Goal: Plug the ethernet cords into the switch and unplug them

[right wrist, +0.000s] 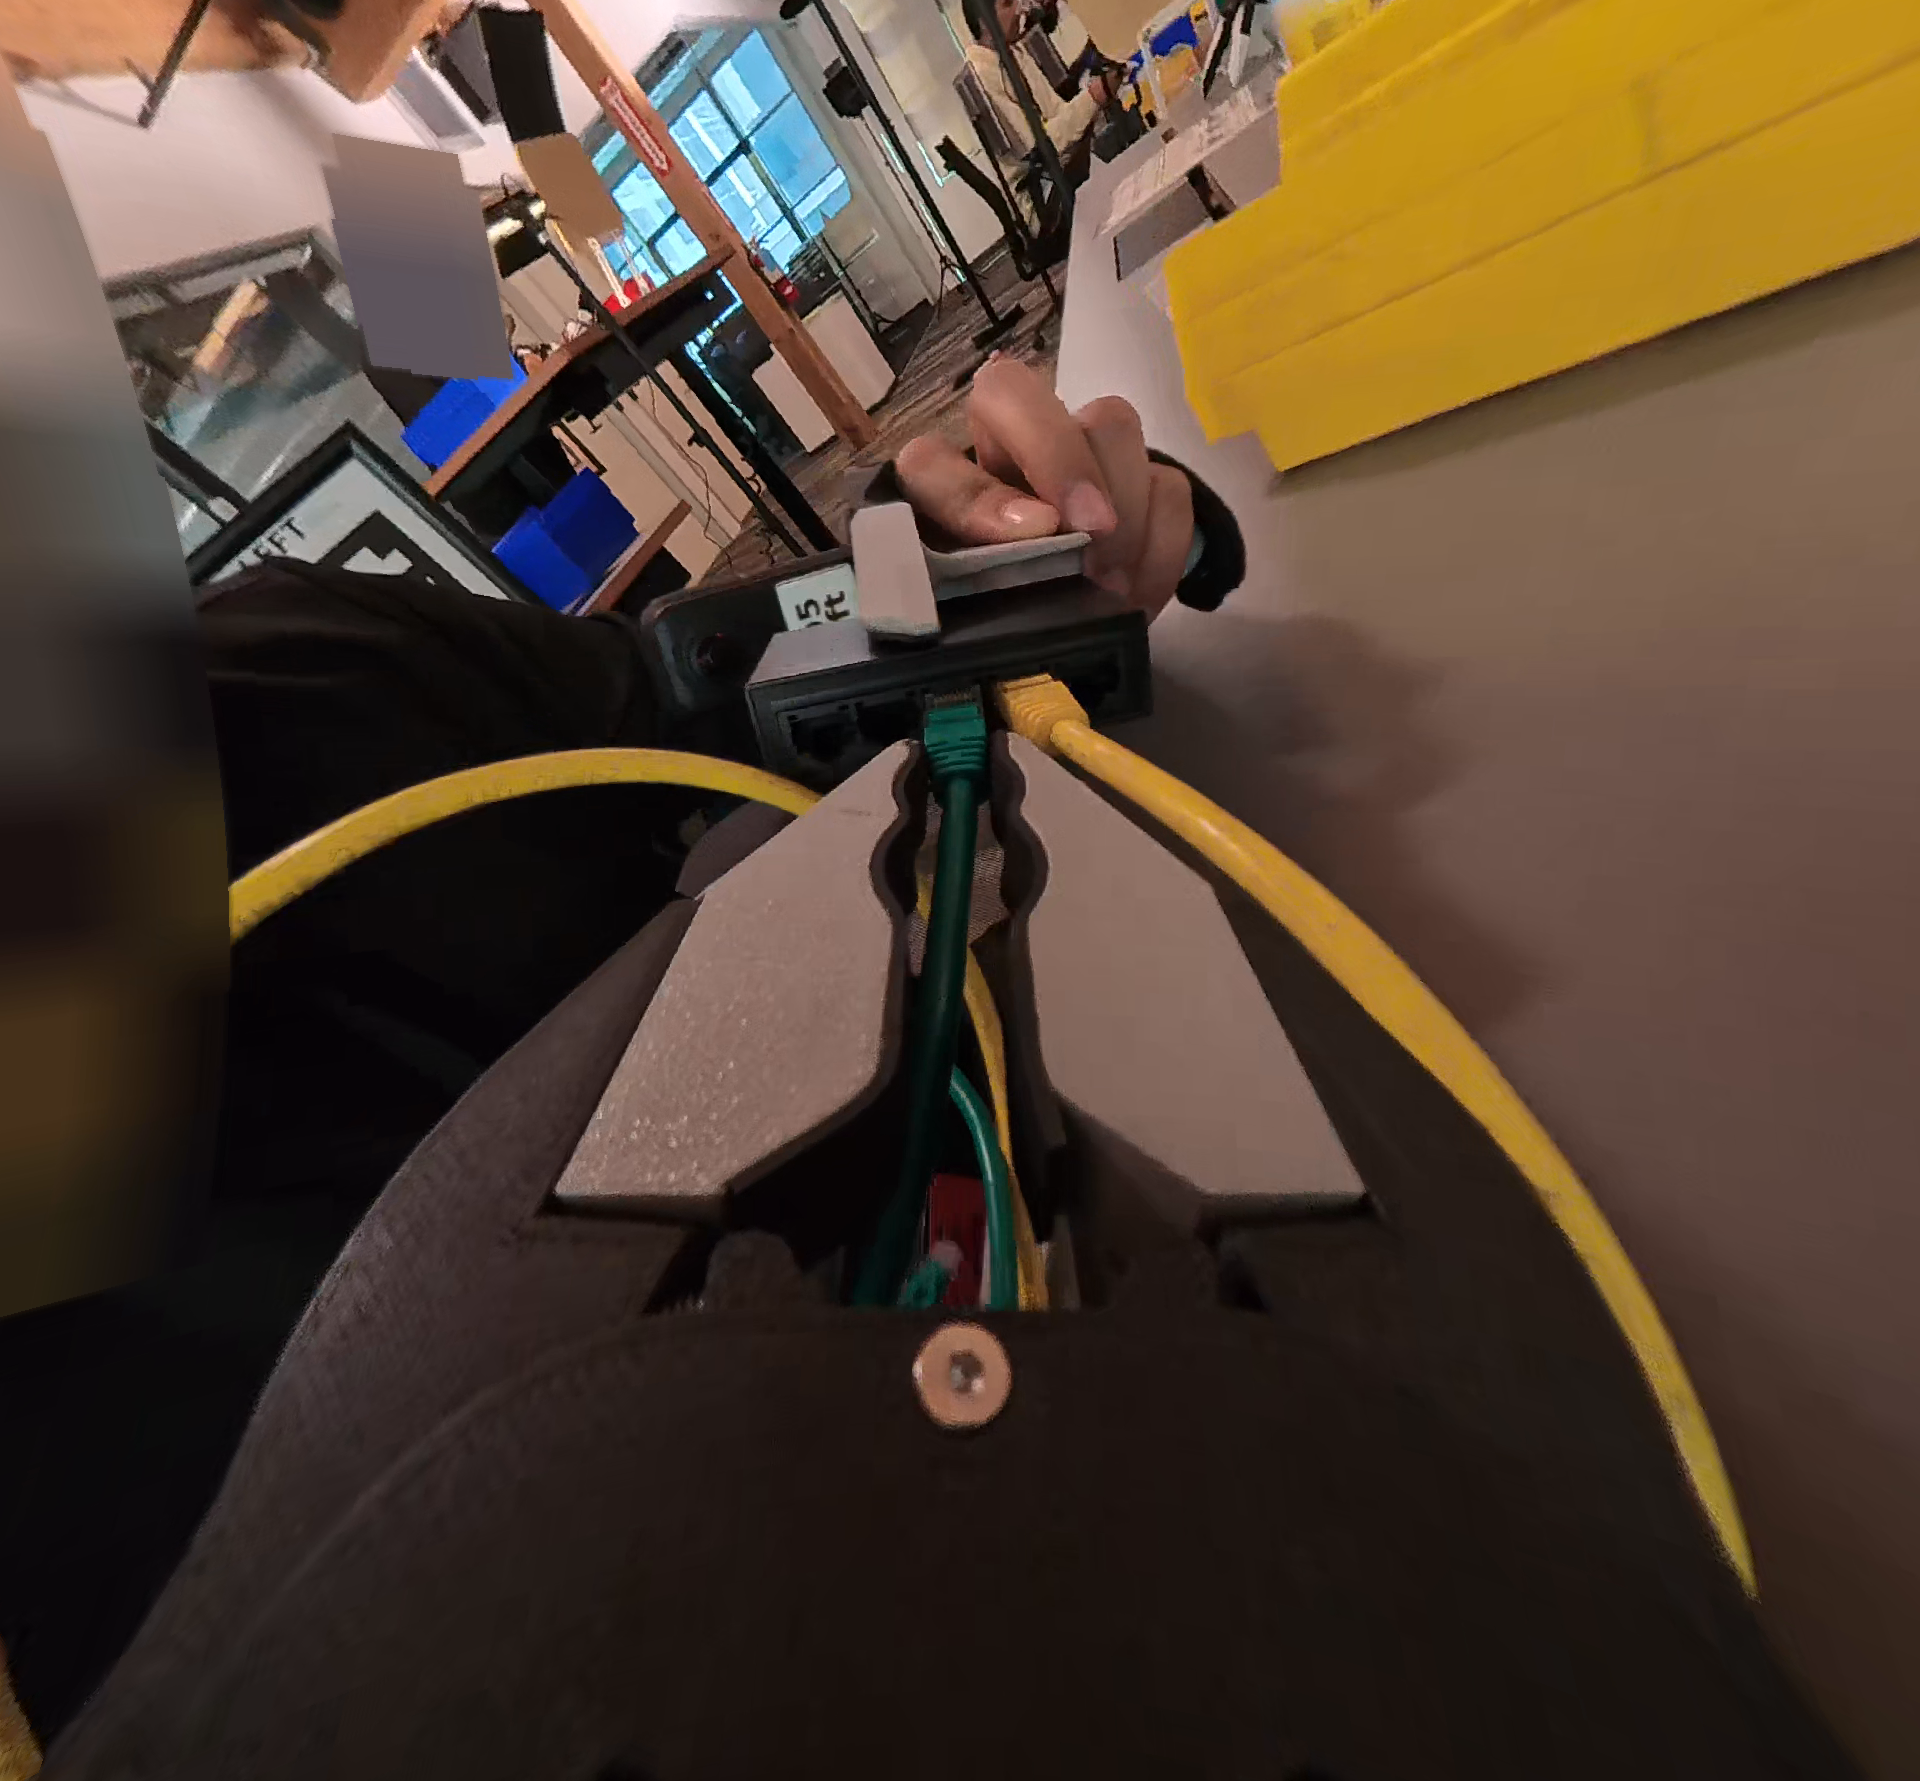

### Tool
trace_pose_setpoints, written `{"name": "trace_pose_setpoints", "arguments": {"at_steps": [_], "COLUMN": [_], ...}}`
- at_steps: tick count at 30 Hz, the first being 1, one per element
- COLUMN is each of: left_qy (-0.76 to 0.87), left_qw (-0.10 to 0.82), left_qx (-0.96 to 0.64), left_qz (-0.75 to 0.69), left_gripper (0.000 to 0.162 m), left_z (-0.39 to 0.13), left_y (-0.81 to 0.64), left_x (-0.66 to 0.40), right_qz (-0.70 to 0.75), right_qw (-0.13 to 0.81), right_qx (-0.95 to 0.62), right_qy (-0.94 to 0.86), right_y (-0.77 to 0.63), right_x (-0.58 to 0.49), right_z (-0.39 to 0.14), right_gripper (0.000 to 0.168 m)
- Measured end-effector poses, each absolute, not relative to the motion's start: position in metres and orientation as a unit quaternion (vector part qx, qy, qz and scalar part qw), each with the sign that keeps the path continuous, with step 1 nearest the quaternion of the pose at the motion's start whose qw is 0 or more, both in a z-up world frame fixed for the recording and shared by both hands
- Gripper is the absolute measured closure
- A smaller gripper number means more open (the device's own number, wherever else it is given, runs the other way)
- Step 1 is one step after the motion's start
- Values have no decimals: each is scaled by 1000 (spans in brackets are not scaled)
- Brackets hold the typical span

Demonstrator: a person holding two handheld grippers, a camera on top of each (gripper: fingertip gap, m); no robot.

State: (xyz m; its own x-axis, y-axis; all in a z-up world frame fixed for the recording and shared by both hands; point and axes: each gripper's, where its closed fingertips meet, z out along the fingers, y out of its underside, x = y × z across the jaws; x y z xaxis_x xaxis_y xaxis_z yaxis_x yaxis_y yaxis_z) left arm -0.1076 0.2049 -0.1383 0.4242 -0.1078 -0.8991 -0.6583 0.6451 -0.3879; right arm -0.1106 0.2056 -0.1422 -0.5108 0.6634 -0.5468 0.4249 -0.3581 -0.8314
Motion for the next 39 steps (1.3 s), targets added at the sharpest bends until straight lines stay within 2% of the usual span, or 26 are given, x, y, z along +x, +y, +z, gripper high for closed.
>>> {"name": "trace_pose_setpoints", "arguments": {"at_steps": [6,16,20,24,28,34,39], "left_qy": [530,491,459,423,378,374,327], "left_qw": [757,785,777,760,788,823,851], "left_qx": [-344,-366,-420,-457,-406,-326,-324], "left_qz": [165,92,99,183,268,276,253], "left_gripper": [134,135,134,132,134,135,131], "left_z": [-139,-121,-106,-94,-30,96,135], "left_y": [192,196,232,281,309,285,284], "left_x": [-94,-98,-114,-136,-151,-154,-179], "right_qz": [648,705,702,615,540,458,437], "right_qw": [113,76,130,245,332,426,443], "right_qx": [-446,-421,-446,-479,-472,-419,-407], "right_qy": [-608,-566,-540,-576,-613,-658,-669], "right_y": [195,202,233,267,287,260,258], "right_x": [-101,-109,-118,-127,-134,-138,-165], "right_z": [-143,-129,-110,-86,-18,104,145], "right_gripper": [160,161,161,160,161,160,160]}}
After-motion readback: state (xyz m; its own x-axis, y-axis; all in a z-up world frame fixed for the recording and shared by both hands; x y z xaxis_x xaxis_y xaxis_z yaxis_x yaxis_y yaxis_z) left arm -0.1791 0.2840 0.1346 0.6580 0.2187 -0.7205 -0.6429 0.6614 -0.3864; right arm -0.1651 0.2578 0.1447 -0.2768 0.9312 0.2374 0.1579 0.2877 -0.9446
